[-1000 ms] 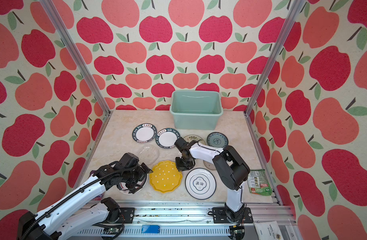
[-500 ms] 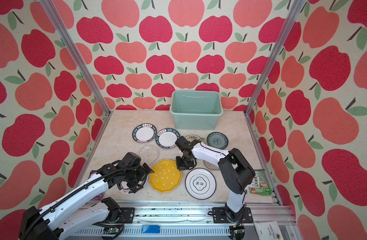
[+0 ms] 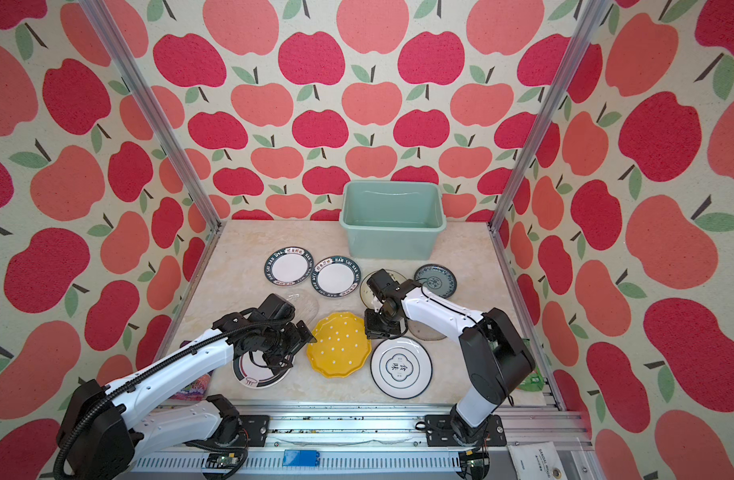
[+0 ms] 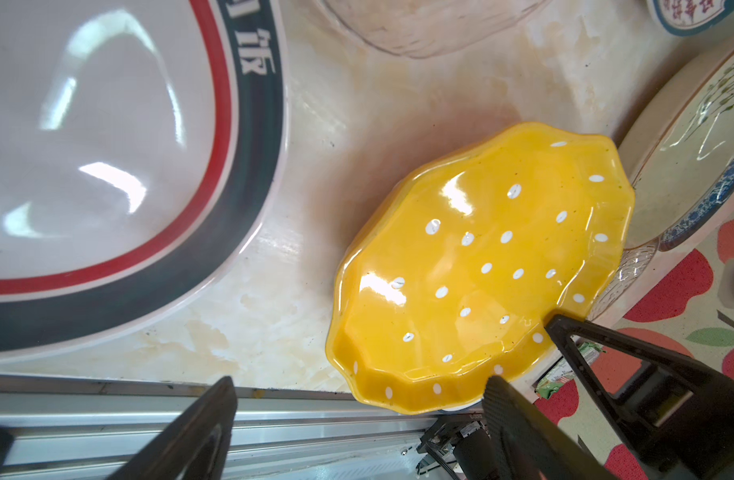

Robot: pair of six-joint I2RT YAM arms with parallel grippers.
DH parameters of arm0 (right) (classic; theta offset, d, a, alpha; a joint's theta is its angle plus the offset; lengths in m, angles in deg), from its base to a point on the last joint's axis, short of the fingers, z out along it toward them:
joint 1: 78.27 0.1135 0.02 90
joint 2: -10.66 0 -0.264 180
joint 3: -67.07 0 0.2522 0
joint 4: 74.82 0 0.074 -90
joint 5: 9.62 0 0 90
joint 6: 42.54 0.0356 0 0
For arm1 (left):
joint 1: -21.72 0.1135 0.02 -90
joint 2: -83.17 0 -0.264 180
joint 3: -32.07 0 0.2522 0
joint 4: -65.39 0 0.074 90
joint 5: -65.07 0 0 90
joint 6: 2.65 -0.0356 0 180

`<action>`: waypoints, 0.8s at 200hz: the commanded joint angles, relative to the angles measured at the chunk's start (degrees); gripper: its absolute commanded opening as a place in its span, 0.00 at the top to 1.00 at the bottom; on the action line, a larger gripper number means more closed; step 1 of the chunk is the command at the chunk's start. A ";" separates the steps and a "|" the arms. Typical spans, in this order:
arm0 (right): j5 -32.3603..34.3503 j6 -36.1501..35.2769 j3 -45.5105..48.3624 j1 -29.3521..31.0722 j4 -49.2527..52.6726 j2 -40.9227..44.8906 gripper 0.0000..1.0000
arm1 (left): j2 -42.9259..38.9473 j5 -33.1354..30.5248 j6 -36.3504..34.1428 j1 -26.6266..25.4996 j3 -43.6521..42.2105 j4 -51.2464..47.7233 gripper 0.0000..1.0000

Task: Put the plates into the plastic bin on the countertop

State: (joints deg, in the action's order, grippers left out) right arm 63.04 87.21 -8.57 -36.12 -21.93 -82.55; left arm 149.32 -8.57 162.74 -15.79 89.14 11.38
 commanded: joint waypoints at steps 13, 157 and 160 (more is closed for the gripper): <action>-7.52 2.66 0.58 -0.99 -4.79 4.07 1.00 | 2.25 0.07 -0.65 -0.36 -0.45 4.13 0.12; -15.97 8.22 2.74 -3.13 -11.84 8.02 1.00 | 2.36 -2.69 0.10 -0.79 -3.99 15.59 0.29; -16.23 8.36 2.72 -3.11 -12.06 7.96 1.00 | 2.07 -2.73 0.18 -0.74 -4.22 15.84 0.30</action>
State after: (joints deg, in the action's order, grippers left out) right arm 54.17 94.01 -5.16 -38.69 -28.92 -77.83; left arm 153.38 -9.51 162.63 -16.23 86.71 24.32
